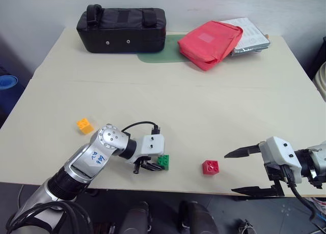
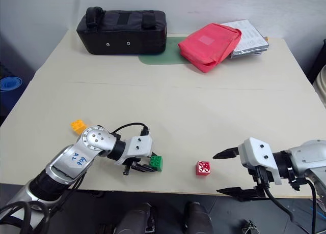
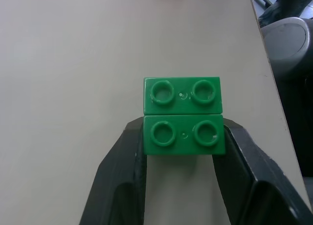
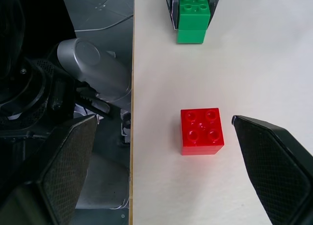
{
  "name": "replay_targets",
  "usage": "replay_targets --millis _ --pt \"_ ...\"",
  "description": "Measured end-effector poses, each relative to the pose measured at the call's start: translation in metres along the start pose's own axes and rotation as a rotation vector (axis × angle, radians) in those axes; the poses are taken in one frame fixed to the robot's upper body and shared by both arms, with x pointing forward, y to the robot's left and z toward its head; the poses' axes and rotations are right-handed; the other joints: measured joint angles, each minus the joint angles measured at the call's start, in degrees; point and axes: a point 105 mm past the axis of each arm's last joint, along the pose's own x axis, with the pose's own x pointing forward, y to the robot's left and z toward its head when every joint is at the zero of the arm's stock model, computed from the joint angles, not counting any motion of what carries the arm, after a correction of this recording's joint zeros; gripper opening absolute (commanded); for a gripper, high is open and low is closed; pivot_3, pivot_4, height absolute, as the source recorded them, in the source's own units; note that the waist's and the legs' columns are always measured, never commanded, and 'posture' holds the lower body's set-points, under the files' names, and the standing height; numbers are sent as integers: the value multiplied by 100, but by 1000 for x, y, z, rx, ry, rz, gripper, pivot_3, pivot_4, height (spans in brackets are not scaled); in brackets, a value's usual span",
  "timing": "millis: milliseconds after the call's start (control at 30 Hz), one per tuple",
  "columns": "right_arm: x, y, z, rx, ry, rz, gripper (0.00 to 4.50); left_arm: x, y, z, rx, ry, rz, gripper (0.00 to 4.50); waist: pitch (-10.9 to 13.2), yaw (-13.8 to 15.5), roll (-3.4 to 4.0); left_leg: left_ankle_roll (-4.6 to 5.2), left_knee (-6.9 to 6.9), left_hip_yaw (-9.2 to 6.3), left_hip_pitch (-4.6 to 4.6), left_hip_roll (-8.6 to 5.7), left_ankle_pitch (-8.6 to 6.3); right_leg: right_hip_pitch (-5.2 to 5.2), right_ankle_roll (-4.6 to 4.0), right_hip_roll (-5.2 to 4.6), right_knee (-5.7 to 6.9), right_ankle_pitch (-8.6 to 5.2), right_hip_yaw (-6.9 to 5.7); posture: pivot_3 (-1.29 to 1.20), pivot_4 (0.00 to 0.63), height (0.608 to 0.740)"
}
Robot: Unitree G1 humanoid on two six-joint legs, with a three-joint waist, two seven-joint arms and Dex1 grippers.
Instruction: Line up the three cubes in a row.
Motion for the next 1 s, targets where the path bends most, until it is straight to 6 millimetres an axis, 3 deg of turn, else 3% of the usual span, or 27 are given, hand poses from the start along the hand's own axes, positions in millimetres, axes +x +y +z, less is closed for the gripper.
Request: replay_targets --millis 200,400,533,700,900,1000 --pt "0 -3 1 -10 -1 1 4500 1 -2 -2 -21 -1 -8 4484 0 0 0 0 0 0 0 0 0 0 0 0 0 0 0 0 150 740" --pt "1 -9 0 -23 -2 9 4500 -12 -1 -5 -107 -22 19 4484 0 -11 0 -2 0 -2 0 2 1 -1 0 1 0 0 -1 0 150 740" --pt "1 -20 3 -29 -29 7 4500 -41 4 -13 -161 -38 102 4484 -1 -47 1 -6 0 -1 5 5 2 -2 -3 1 2 -2 0 0 150 740" --pt "0 -43 21 -49 -113 -12 4500 -87 4 -26 -245 -136 232 4484 0 -50 2 -9 0 -3 6 6 1 -3 -8 -3 -3 -5 -1 0 150 740" --pt "6 -67 39 -59 -204 -2 4500 -142 -36 -32 -365 -286 369 4484 0 -100 2 -16 -3 -9 6 9 -3 -2 -12 -8 -7 -7 -4 0 150 740" --pt "9 -73 44 -66 -227 30 4500 -156 -62 -59 -441 -220 505 4484 0 -135 3 -18 -5 -6 9 9 -5 0 -13 -8 -26 -7 -3 0 150 740"
